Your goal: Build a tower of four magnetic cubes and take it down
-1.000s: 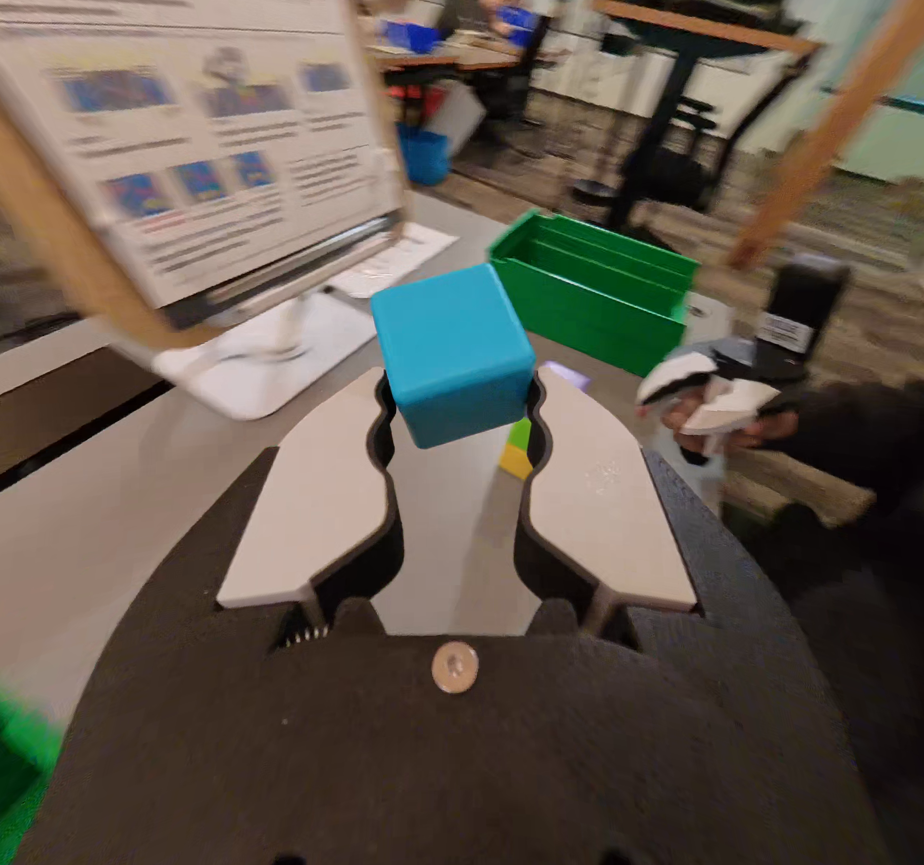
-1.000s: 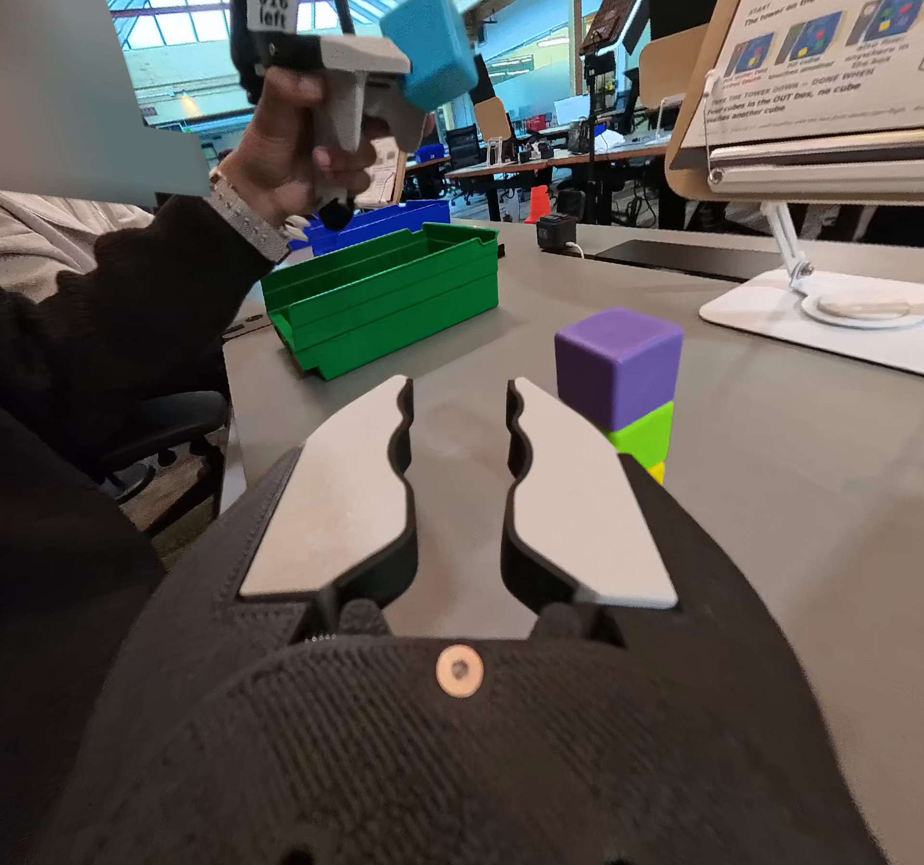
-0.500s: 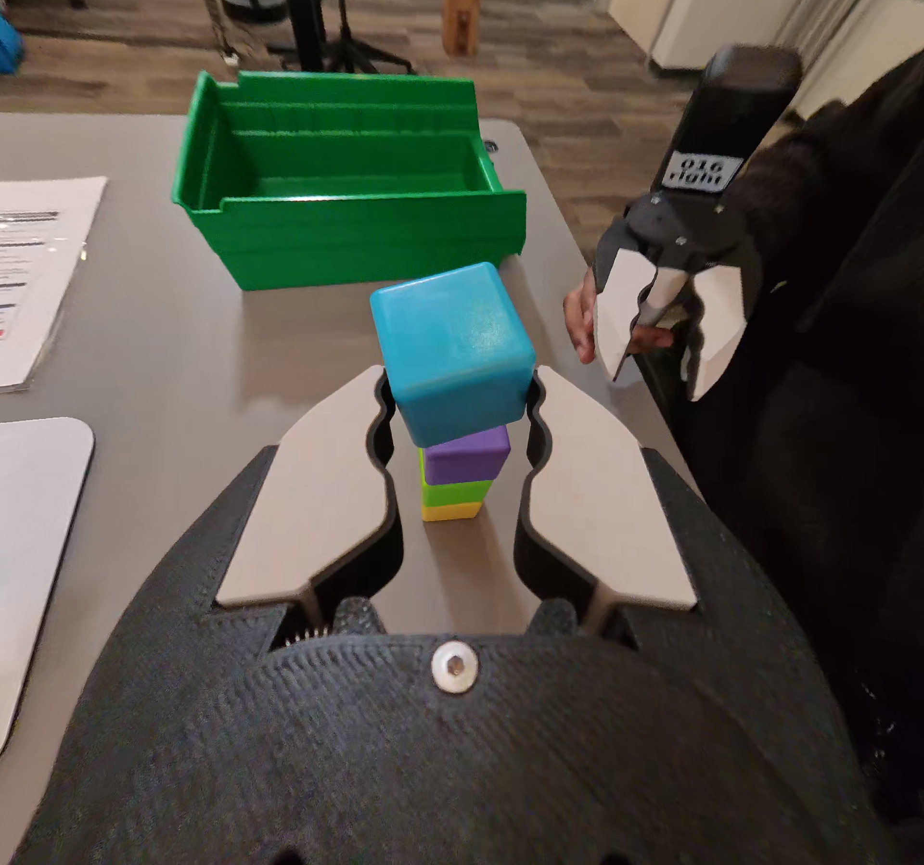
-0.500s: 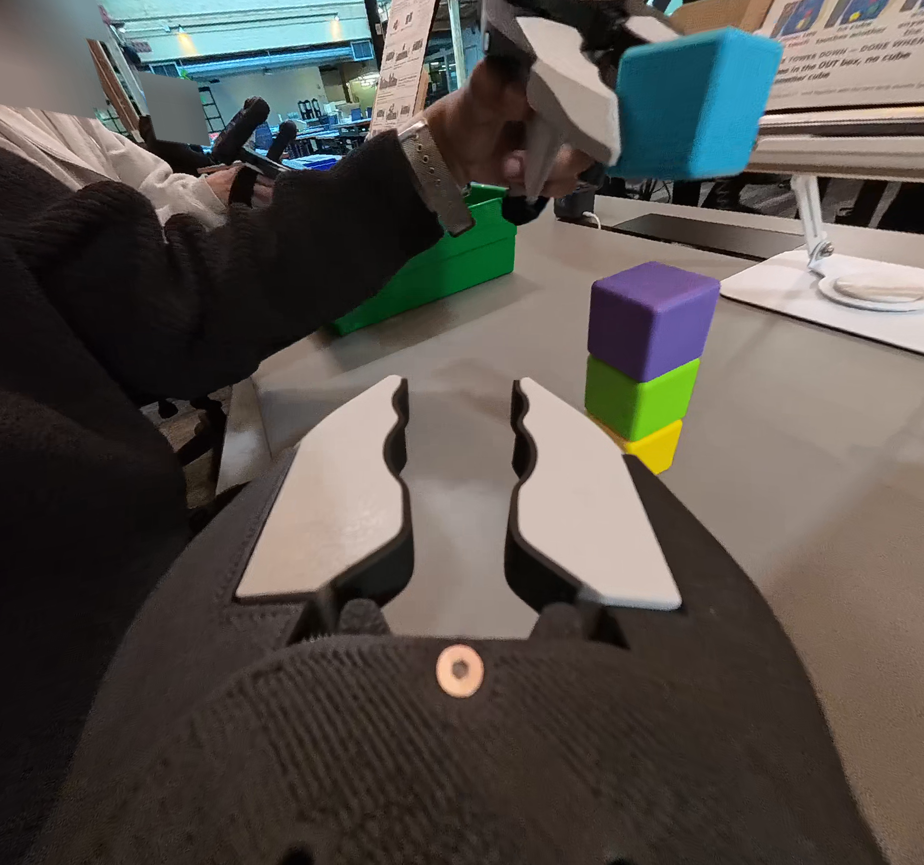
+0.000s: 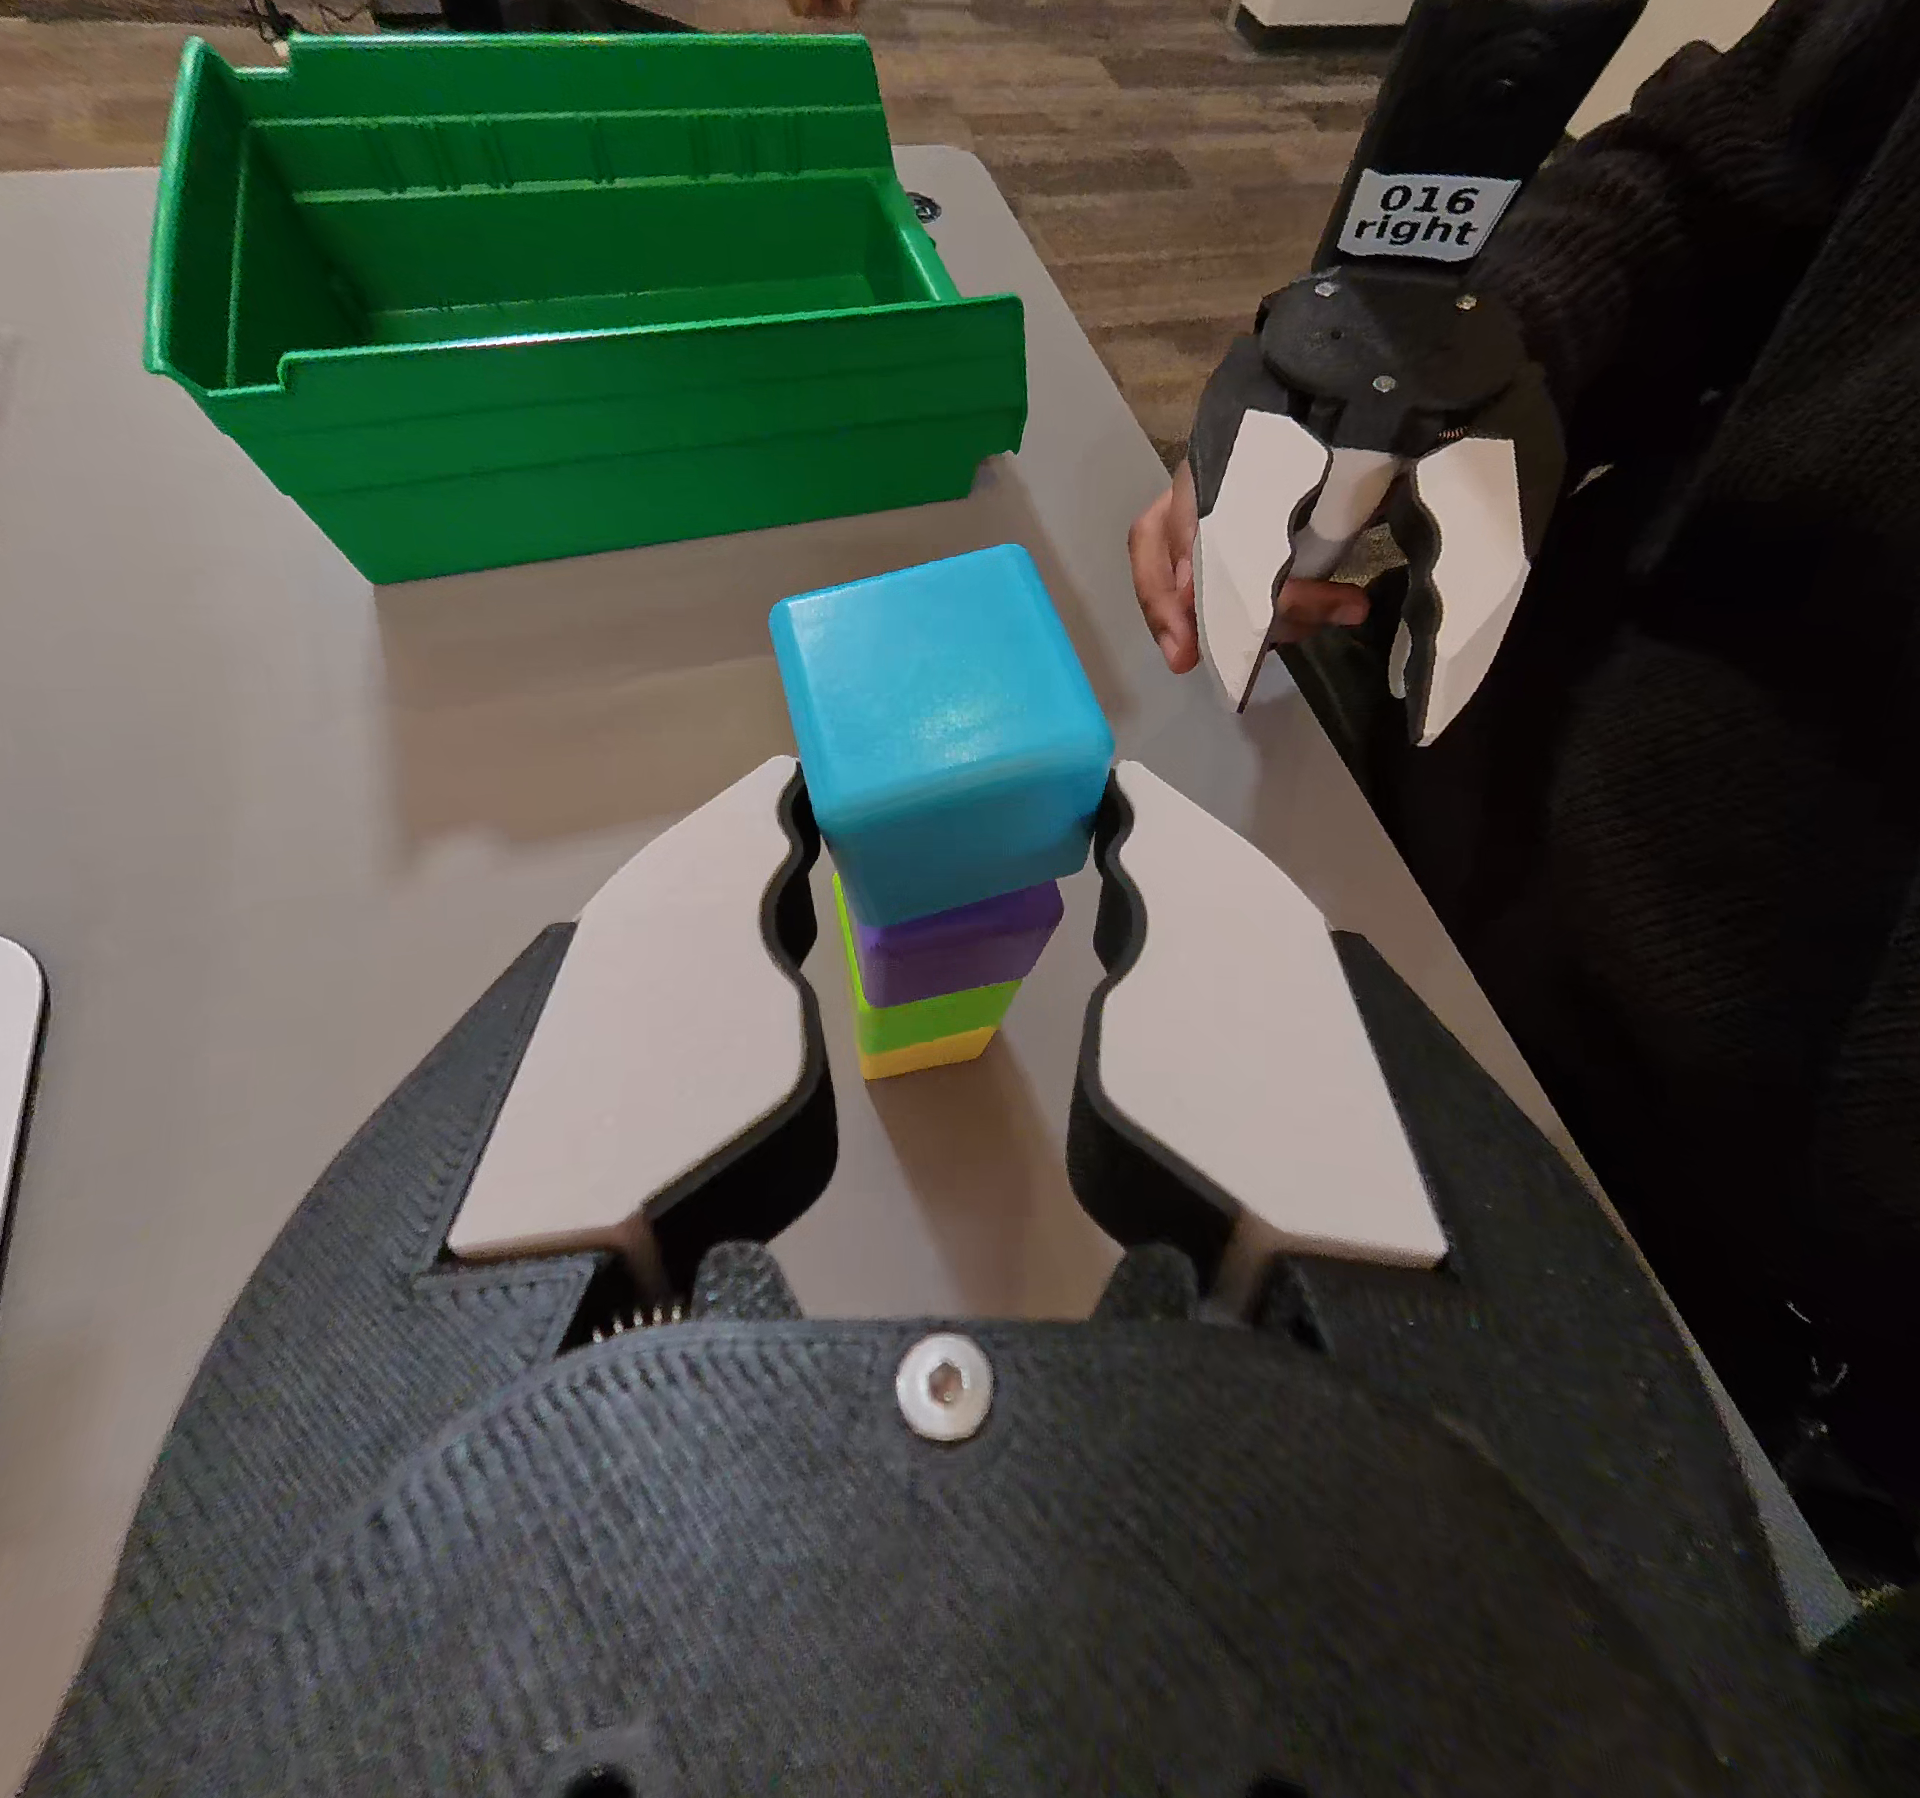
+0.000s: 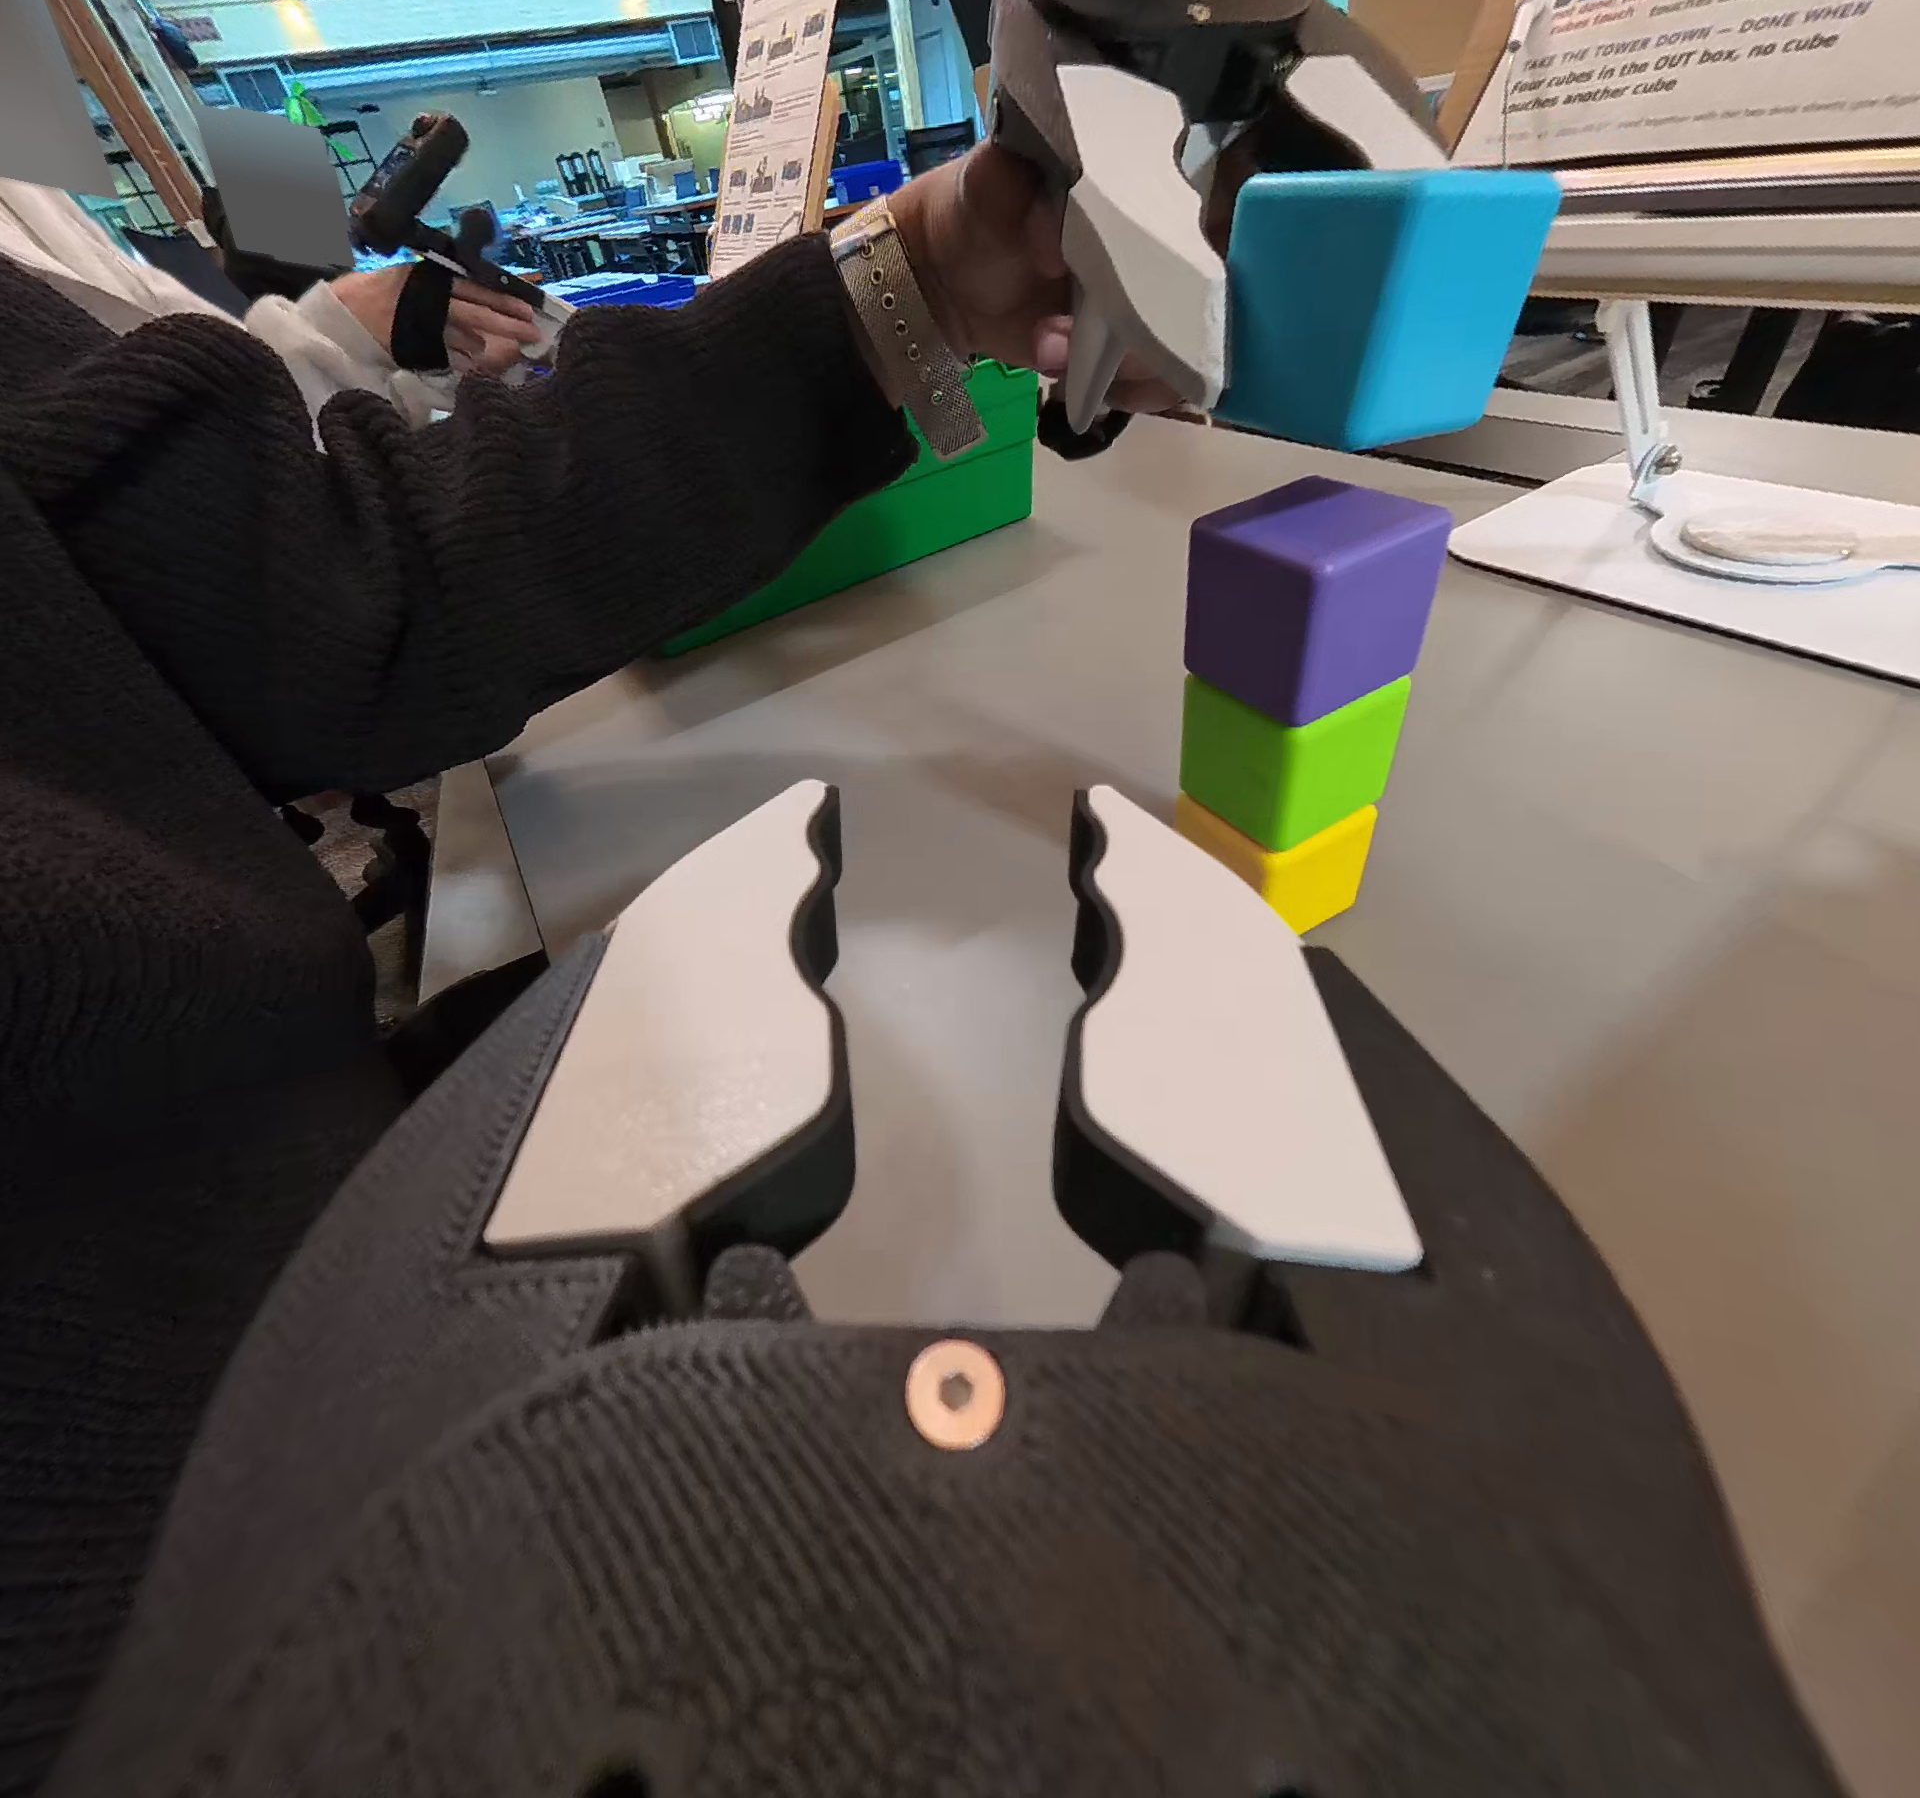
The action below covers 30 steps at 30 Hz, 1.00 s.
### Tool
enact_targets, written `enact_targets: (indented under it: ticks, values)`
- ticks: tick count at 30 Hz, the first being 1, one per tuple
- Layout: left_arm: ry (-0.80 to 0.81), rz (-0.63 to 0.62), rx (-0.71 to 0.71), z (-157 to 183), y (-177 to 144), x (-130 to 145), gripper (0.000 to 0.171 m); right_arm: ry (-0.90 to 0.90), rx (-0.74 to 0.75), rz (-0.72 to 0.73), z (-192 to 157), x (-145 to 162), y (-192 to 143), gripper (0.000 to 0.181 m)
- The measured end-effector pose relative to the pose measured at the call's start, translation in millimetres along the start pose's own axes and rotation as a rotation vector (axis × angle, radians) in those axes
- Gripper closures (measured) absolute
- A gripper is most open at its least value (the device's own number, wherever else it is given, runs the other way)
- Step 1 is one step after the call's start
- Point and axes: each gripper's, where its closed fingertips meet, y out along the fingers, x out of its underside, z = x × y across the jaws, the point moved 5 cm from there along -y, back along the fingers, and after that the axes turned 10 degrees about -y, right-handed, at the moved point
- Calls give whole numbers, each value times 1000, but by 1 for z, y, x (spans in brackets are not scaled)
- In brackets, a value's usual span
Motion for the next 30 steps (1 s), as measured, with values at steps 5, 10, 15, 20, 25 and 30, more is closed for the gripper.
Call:
enact_targets:
  ticks: [5,10,15,20,25,30]
  values:
    - [9,-8,4,0,4,3,118,7,-9,-5,0,1,2,138]
    - [3,-45,-8,-3,10,10,120,12,-14,-10,0,1,3,138]
    - [-1,-25,-23,-7,10,10,120,16,-17,-9,0,1,2,138]
    - [-11,-23,-16,-4,9,12,120,22,-20,-10,0,1,2,138]
    - [-37,-59,-17,-1,9,14,115,23,-22,-15,0,2,2,138]
    - [-81,-127,-43,-1,10,22,102,24,-25,-23,0,3,3,136]
